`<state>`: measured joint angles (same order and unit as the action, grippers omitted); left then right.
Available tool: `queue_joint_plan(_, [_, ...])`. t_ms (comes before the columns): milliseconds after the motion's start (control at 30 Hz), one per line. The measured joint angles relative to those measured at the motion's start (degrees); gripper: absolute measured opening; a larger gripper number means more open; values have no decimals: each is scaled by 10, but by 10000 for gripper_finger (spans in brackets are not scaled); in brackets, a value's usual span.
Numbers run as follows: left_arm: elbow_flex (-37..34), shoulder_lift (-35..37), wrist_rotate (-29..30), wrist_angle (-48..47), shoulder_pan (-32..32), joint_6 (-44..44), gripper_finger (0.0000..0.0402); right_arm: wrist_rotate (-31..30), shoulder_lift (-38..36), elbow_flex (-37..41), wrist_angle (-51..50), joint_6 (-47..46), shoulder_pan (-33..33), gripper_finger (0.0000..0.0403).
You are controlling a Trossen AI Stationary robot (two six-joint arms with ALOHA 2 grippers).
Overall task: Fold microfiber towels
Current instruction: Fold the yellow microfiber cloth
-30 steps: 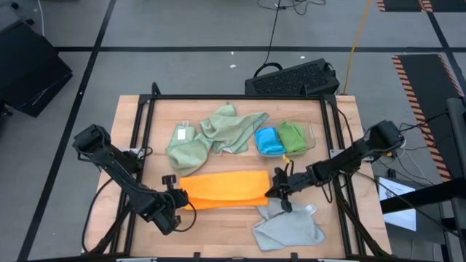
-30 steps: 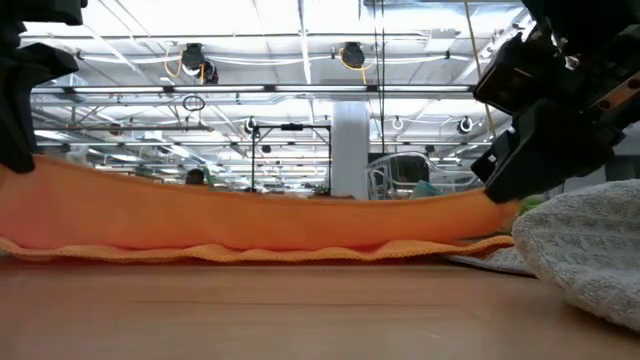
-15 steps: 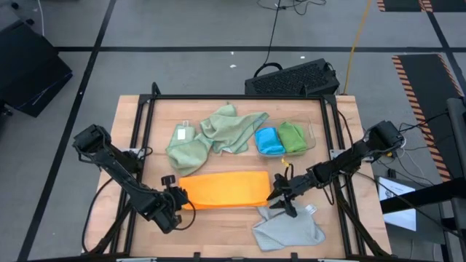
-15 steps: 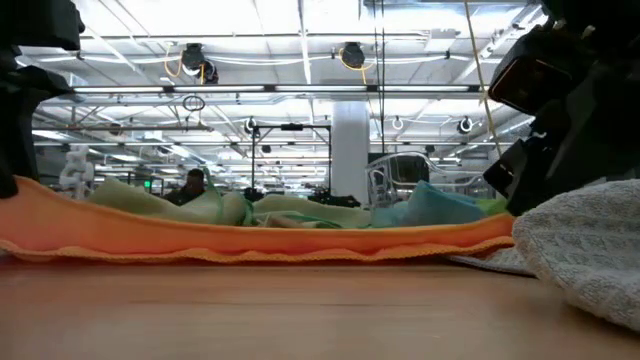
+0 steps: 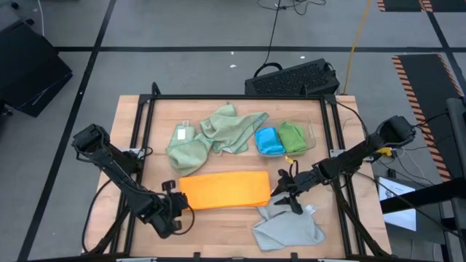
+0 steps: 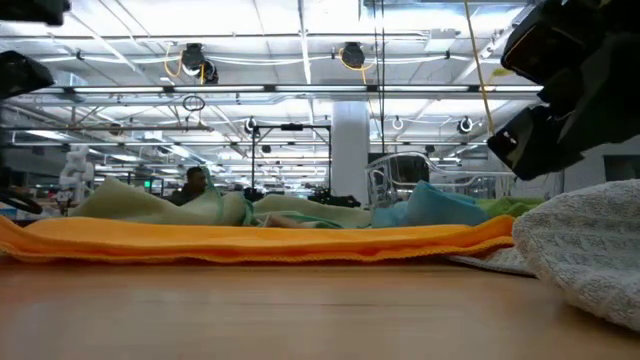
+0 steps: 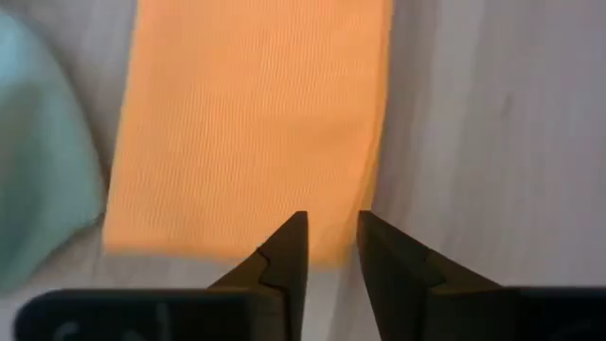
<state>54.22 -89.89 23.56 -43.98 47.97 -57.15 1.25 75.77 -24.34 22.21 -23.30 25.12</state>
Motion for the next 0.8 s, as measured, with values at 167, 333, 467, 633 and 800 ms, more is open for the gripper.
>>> queue_joint_plan(167, [-12, 0, 11, 51, 6, -18, 50, -7, 0, 0, 2, 35, 0, 122])
queue_joint_plan(333, [-13, 0, 46, 35, 0, -20, 7, -92, 0, 0, -10, 71, 0, 95])
queue_joint_plan(467, [-13, 0, 97, 41, -42, 30, 16, -147, 0, 0, -31, 98, -8, 95])
queue_joint_plan(633, [-13, 0, 109, 140, -119, 164, 68, -146, 0, 0, -58, 105, -20, 124])
queue_joint_plan(800, [-12, -26, 88, 386, -181, 399, 124, -147, 0, 0, -77, 106, -27, 156])
